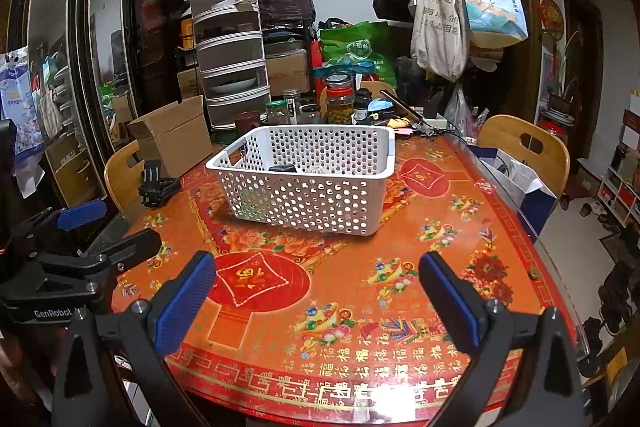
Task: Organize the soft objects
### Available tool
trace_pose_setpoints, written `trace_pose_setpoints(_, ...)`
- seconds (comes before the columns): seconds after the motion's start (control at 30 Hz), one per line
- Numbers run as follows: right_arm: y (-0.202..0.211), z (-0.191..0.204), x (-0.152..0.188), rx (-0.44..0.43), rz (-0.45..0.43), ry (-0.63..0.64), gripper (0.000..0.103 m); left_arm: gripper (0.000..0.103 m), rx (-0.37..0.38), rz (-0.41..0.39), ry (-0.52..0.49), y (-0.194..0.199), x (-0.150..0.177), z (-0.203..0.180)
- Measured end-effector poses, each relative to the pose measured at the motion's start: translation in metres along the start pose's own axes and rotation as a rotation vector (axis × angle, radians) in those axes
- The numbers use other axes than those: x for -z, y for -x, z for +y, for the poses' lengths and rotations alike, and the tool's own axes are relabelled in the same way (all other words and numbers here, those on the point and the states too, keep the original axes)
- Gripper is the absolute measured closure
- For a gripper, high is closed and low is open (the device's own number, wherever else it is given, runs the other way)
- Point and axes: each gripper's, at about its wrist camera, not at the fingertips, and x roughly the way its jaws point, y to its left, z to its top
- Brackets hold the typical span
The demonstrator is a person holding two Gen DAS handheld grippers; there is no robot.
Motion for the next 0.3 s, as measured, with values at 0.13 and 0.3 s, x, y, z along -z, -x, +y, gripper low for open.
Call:
trace_pose_setpoints(0.13,-0.0003,-0.0002,0.0001,0.0,0.001,0.0,0.002,0.0,0.0,-0.009,-0.01,0.0013,0.0003,-0.0013)
trace_pose_setpoints(0.3,-0.001,0.0015,0.0006,-0.001,0.002,0.002,0.002,0.0,-0.005,-0.025,-0.018,0.0053,-0.0008,-0.0013)
